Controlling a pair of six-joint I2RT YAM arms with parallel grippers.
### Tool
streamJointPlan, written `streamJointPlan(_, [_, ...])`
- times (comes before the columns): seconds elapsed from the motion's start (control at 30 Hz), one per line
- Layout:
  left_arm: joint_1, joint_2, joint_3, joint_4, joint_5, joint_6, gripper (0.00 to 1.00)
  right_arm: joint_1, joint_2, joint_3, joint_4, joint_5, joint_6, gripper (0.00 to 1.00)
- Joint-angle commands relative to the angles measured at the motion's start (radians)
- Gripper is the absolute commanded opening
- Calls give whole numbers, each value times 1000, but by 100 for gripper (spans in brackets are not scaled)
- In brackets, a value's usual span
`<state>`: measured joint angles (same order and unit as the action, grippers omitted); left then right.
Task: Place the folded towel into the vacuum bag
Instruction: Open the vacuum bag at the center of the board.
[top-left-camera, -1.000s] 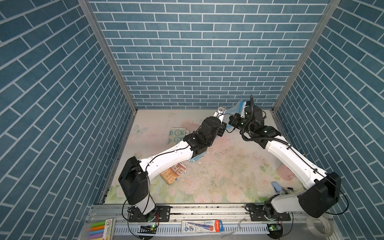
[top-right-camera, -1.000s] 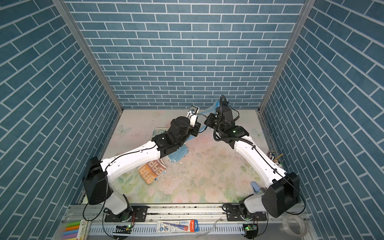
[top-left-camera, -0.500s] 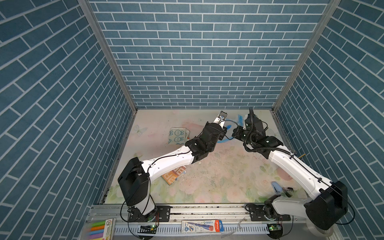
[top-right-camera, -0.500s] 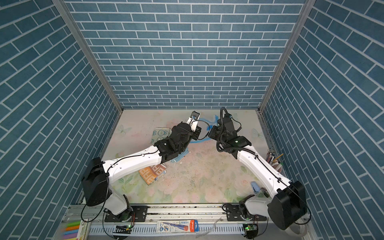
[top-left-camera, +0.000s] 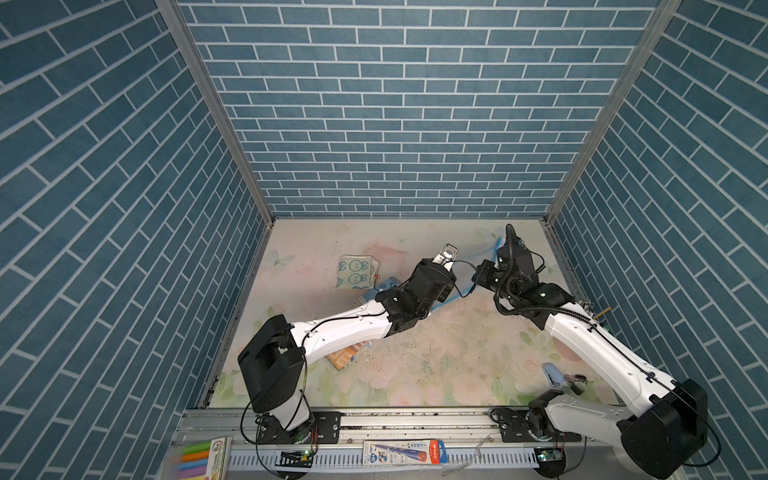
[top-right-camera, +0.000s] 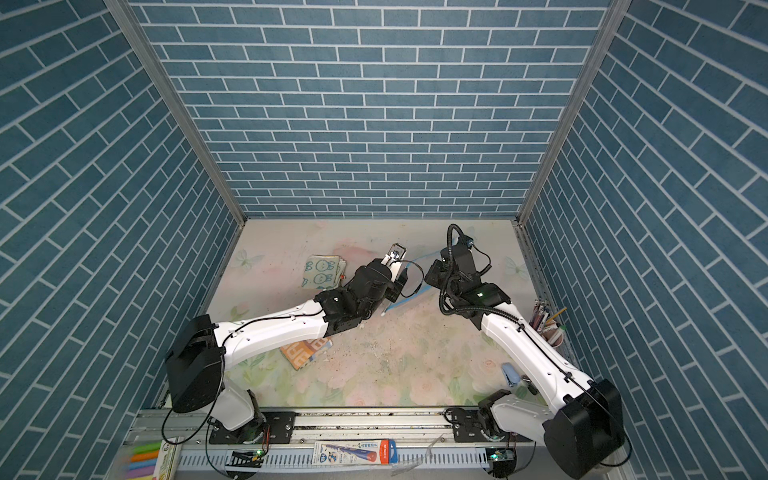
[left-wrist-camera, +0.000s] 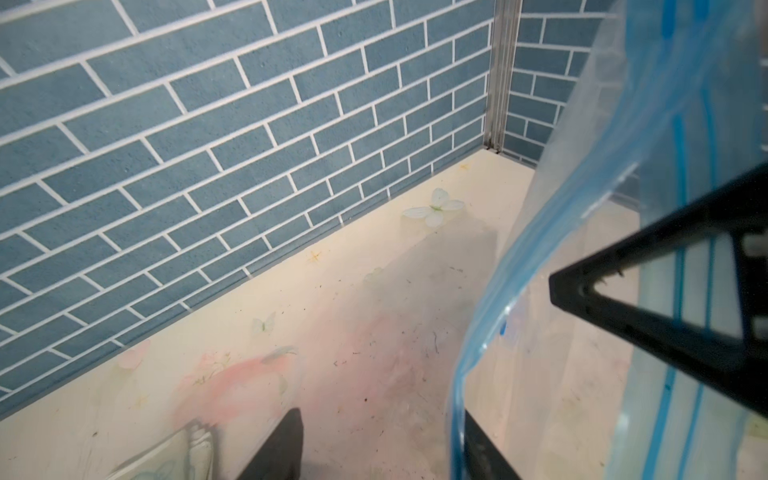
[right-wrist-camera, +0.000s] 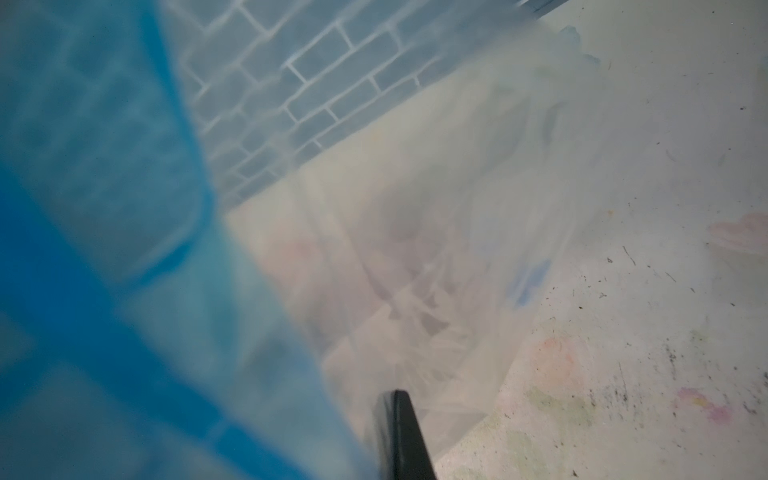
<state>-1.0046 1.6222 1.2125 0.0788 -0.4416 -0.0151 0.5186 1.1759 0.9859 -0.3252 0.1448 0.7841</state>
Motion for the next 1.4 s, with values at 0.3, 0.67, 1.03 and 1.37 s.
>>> streamJointPlan(0.3, [1, -72, -54, -157, 149, -114, 67, -5, -7, 33, 77, 2, -54, 0])
streamJointPlan(0.67, [1, -69, -63, -202, 250, -224, 66, -5, -20, 10, 153, -38, -68, 0])
streamJointPlan(1.03, [1, -13, -16, -263, 95, -314, 44, -5, -37, -33, 205, -100, -45, 0])
streamJointPlan(1.37, [3, 13, -15, -224, 185, -300, 45, -5, -51, -50, 210, -116, -43, 0])
